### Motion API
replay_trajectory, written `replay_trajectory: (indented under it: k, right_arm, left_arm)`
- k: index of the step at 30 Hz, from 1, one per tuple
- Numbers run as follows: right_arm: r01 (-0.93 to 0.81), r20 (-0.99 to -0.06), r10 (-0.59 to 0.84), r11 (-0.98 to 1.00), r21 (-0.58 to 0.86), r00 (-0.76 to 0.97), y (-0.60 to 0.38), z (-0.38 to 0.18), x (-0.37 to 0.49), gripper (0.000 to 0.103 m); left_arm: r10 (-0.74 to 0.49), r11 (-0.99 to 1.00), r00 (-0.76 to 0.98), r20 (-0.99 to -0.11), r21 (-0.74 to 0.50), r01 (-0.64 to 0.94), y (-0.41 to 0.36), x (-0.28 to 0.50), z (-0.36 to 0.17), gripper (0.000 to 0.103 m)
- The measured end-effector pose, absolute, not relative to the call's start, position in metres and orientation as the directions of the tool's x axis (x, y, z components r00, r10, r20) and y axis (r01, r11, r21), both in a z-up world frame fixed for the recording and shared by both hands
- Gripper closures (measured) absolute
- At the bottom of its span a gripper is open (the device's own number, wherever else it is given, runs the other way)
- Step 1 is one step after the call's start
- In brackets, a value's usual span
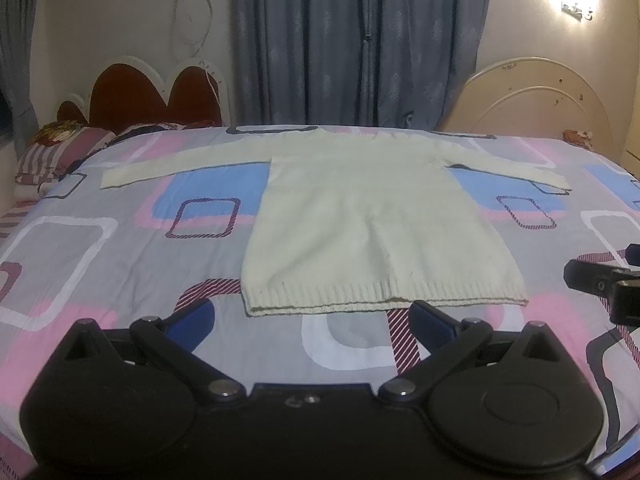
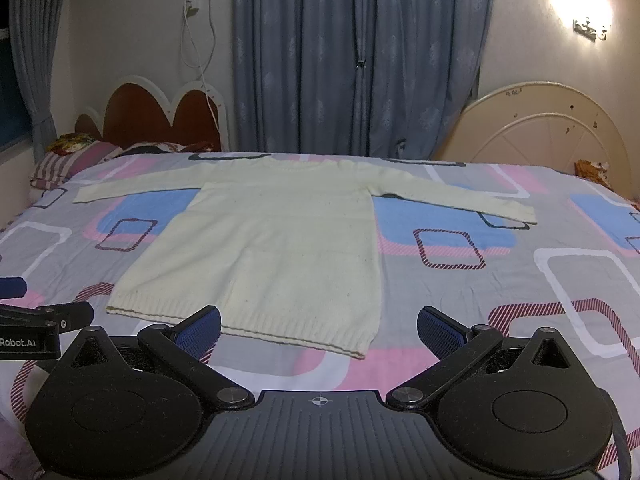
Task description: Fold small clothes
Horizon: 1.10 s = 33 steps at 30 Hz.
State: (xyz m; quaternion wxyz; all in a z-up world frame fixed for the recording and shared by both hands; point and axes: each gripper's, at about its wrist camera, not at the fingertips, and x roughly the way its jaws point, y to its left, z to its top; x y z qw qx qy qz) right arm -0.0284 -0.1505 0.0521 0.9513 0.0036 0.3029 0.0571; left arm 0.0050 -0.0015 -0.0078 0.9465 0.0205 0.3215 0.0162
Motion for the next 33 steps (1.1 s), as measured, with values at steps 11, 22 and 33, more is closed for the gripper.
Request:
replay_trajectory:
  k: [11, 22, 33]
  right_arm:
    - [-0.104, -0.576, 0.110, 0.994, 0.044, 0.810, -0.152, 0.051, -0.029, 0.000]
    - [-0.015, -0.574, 0.042, 0.999, 0.052, 0.817, -0.171, 0.056, -0.015, 0.000]
    - [0.213, -0.568, -0.058, 0.954, 0.211, 0.821, -0.249, 0.058, 0.062, 0.000]
  left_arm:
    - [0.047, 0.999, 0.793, -0.608, 0.044, -0.025, 0.000, 0.004, -0.009, 0.000]
    - [-0.047, 0.996, 0.769, -0.638, -0.084, -0.009, 0.016, 0.037, -0.003, 0.000]
    - [-0.039, 0.994, 0.771, -0.635, -0.102, -0.034, 0.008, 0.139, -0.004, 0.000]
